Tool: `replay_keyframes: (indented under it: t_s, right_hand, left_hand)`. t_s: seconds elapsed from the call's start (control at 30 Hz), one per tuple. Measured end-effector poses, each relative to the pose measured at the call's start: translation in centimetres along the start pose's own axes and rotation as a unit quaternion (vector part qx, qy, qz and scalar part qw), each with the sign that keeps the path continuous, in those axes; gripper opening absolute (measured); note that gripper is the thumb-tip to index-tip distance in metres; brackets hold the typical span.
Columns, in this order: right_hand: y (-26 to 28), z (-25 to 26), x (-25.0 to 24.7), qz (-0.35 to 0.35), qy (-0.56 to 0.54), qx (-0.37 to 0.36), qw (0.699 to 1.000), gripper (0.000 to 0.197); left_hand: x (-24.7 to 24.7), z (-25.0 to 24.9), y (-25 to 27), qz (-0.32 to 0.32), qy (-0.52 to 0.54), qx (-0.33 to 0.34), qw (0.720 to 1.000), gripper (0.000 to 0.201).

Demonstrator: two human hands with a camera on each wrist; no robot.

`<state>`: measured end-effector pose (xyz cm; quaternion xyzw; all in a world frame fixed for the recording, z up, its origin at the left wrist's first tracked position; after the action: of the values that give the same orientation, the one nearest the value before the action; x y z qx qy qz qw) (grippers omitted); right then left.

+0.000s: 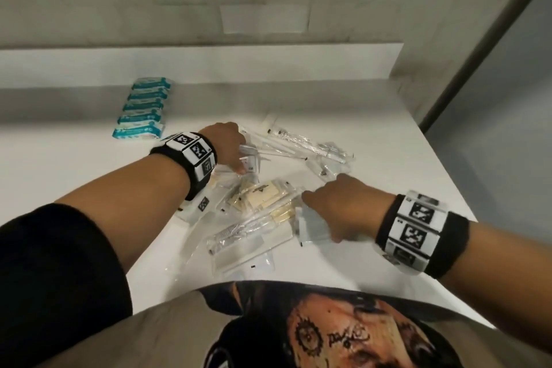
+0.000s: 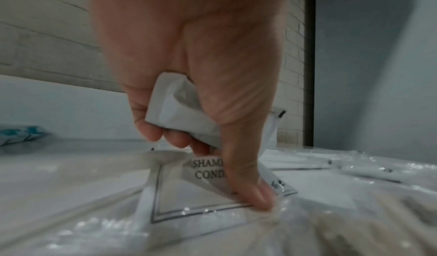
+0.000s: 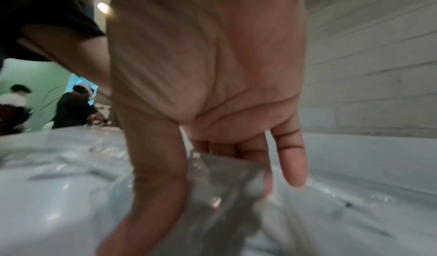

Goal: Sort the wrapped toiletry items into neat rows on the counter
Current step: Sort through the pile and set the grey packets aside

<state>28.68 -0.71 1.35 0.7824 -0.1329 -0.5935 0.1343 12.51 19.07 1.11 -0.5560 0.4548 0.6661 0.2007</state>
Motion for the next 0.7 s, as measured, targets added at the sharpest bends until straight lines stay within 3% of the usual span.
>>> replay_keyframes:
  t_s: [0.1,0.2,0.27,0.33,0.4,0.47,0.6,0.7]
  right_hand:
    - [-0.3,0.6,0.2,-0.020,-0.015,0.025,0.999,0.060]
    - [-0.3,0.5,0.0,-0.022,-0.011,0.019,1.000,0.052]
    - [0.0,0.7,-0.3,-0.038,-0.002,-0.009,0.999,0.043]
    - [0.0,0.9,-0.2,-0.055,-0.036,-0.041,0.997,0.034]
    - [0.0,0.8,-0.6,-0.051,-0.127,-0.014,0.990,0.030]
    - [-0.5,0.6,-1.2,-0.047,-0.168,0.002,0.985,0.037]
    - [-1.4,0.4,-2.4,-0.025,-0.063,-0.001,0.998,0.030]
    - [-1.1,-0.9,-3.2,-0.002,-0.142,0.036,0.989,0.017]
  left_hand:
    - [0.1,-0.8,0.4,-0.066,0.083,0.004,0.994,0.044]
    - [-0.2,-1.5,1.0,-0.177,0.210,0.008,0.961,0.031]
    - [-0.9,-2.0,1.6,-0.262,0.323,-0.003,0.910,0.033]
    - [-1.2,-2.3,2.1,-0.332,0.441,-0.026,0.833,0.039]
    - [-1.4,-2.4,2.6,-0.379,0.530,-0.037,0.758,0.043]
    - [-1.2,-2.4,3.0,-0.395,0.589,-0.045,0.703,0.048]
    - [-0.4,-2.8,4.2,-0.413,0.637,-0.071,0.647,0.039]
    - [0.7,-3.2,5.2,-0.428,0.653,-0.093,0.618,0.038]
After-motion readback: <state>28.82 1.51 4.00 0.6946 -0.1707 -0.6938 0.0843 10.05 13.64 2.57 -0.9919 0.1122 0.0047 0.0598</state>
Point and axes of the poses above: each hand's wrist, its own y-axis away from the middle knuckle, its own x-axis out of the palm, z = x × y, the point moved 1 cm from there along -y, towards the middle knuckle, and after that the axes turned 15 degrees about x, right-handed, at the moved point
